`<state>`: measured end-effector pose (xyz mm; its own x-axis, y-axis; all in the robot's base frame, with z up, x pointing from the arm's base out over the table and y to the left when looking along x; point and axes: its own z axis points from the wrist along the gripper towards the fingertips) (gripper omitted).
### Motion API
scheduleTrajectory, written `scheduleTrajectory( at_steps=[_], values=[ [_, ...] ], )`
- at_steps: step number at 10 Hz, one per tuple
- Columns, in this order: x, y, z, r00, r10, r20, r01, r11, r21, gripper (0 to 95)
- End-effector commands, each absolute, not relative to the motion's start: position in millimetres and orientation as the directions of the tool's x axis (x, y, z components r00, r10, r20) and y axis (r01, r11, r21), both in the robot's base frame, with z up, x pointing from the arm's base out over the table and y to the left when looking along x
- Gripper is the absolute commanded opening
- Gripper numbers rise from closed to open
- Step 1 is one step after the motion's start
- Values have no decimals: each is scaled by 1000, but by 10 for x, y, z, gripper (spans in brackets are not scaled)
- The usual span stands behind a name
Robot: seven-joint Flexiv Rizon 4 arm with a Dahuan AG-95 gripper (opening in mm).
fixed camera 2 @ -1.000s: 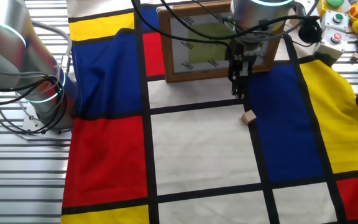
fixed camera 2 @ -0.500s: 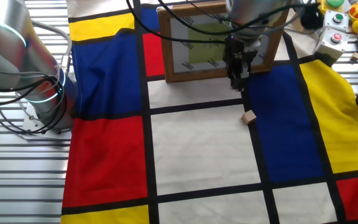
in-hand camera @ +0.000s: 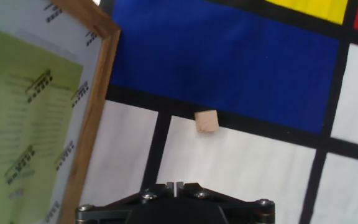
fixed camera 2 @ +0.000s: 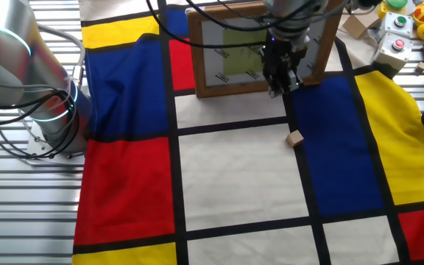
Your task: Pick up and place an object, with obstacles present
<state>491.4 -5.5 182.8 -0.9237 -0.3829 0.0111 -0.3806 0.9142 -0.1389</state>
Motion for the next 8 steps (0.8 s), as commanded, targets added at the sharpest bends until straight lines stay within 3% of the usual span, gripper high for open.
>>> scheduleTrajectory(
  at_steps=[1, 8],
  values=[
    [4871, -68, 1916, -922, -386, 23, -385, 911, -149, 0],
    [4901, -48, 1942, -921, -389, 22, -388, 907, -166, 0]
  ],
)
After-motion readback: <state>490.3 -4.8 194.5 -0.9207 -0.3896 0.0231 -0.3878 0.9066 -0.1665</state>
